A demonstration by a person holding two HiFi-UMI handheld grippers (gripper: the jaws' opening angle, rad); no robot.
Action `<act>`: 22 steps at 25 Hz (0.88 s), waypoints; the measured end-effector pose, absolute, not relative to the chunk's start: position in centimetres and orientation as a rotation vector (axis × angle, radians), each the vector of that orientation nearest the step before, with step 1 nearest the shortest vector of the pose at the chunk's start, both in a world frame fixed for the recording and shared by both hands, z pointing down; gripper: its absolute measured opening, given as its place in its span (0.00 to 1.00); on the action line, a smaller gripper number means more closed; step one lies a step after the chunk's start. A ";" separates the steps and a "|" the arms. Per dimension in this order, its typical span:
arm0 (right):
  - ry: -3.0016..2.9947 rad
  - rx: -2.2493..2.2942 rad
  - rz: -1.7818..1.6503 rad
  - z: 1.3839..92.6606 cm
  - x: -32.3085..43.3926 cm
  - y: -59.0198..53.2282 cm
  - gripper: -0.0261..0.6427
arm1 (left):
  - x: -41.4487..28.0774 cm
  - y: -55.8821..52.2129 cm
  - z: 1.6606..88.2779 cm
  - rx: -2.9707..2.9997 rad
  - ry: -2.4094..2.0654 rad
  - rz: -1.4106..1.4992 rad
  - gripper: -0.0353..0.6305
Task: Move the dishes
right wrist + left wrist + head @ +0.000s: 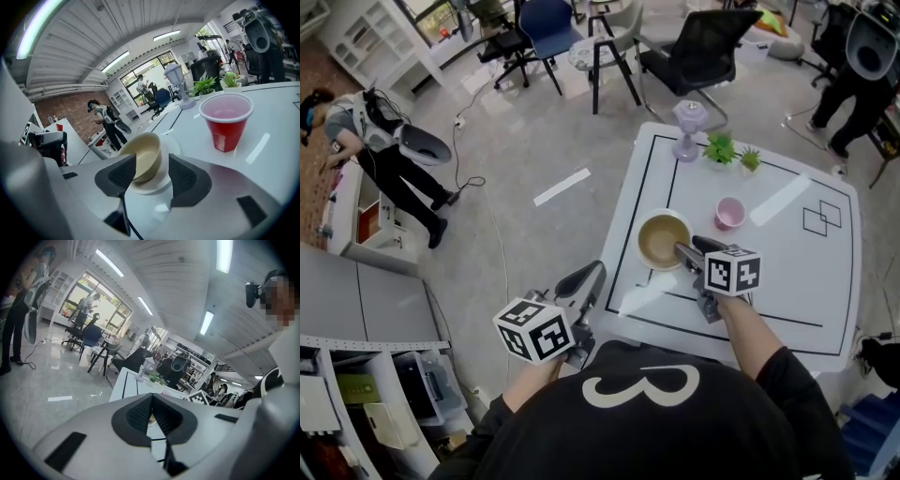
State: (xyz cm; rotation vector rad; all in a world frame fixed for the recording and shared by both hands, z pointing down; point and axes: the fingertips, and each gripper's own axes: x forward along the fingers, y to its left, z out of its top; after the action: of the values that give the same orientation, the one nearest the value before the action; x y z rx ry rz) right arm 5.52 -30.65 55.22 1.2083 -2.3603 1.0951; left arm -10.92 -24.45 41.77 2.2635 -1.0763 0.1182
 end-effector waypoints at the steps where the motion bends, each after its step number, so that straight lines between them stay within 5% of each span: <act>1: -2.354 1.210 1.100 55.4 5.4 -30.7 0.34 | -11.0 -24.5 41.8 2.262 -1.079 0.117 0.06; 10: -2.314 1.285 1.281 55.7 5.1 -31.4 0.24 | -11.8 -24.3 41.7 2.244 -1.106 0.107 0.06; 15: -2.274 1.368 1.329 55.7 5.6 -32.0 0.11 | -12.0 -24.3 41.9 2.236 -1.110 0.092 0.06; 22: -2.257 1.413 1.321 55.7 6.2 -32.3 0.07 | -11.9 -23.8 42.6 2.224 -1.100 0.104 0.06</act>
State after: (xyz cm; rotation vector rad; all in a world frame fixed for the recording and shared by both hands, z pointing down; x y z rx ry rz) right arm 6.23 -32.33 55.68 1.4126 -2.2574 1.3213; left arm -11.86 -23.85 42.57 2.2236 -1.1000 0.1044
